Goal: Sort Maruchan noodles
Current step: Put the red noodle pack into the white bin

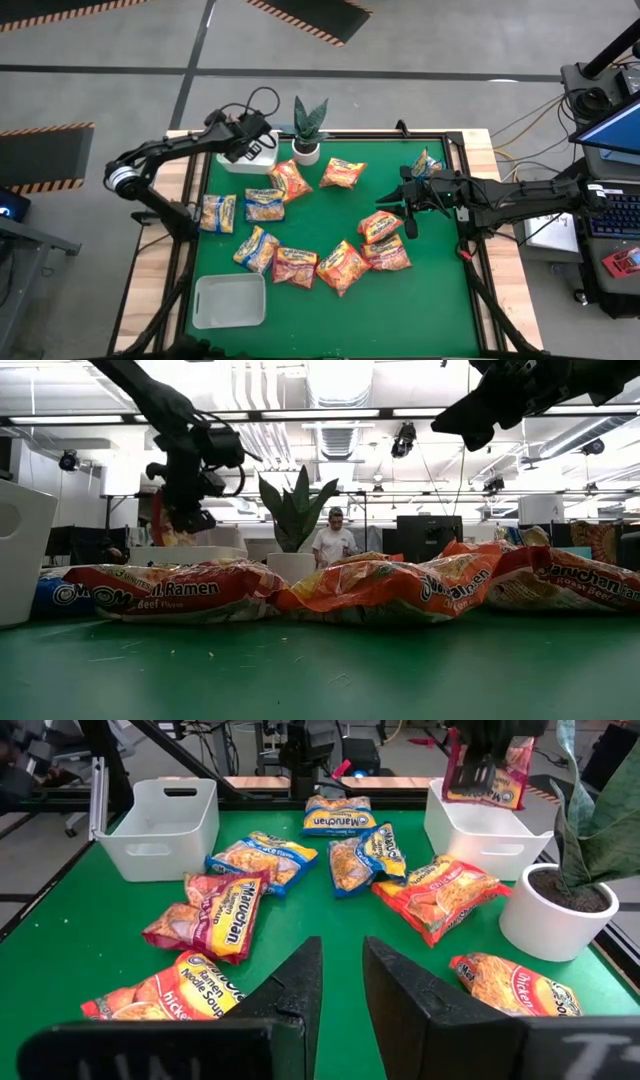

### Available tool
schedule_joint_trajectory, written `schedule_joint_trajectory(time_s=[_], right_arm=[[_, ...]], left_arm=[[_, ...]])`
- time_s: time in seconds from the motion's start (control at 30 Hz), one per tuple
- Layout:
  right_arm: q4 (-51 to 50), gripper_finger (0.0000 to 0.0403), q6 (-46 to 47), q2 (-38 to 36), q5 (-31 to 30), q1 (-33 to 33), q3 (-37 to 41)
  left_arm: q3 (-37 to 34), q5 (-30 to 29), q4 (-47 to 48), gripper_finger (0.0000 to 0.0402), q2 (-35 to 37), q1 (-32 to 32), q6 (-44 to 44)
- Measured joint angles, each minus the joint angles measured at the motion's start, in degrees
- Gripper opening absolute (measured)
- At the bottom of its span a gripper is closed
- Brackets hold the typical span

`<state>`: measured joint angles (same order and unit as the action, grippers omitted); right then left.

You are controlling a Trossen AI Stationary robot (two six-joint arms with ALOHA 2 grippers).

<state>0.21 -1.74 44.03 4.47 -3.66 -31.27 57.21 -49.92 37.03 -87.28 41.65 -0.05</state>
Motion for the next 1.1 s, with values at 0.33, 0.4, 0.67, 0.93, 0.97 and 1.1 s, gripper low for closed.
schedule_joint_trajectory(time_s=[0.33,0.4,0.67,0.93,0.97,1.1], right_arm=[[-0.02,0.0072,0.17,0.00,-0.02,0.00,0.00],[-0.02,0.0072,0.14,0.00,-0.02,0.01,0.00],[-0.18,0.0068,0.11,0.00,-0.02,0.00,0.00],[-0.36,0.0072,0.14,0.00,-0.02,0.00,0.00],[-0.37,0.0071,0.11,0.00,-0.02,0.00,0.00],[-0.37,0.0068,0.15,0.00,-0.02,0.00,0.00]], left_arm=[[0.00,-0.18,0.26,0.0020,-4.54,0.20,0.75],[0.00,-0.39,0.22,0.0020,-5.59,0.19,0.76],[0.00,-0.54,0.32,0.0020,-9.22,0.20,-0.85],[0.00,-0.52,0.49,0.0030,-9.49,0.20,-2.71],[0.00,-0.52,0.54,0.0036,-9.47,0.20,-2.99],[0.00,-0.52,1.41,0.0071,-9.44,0.20,-3.48]])
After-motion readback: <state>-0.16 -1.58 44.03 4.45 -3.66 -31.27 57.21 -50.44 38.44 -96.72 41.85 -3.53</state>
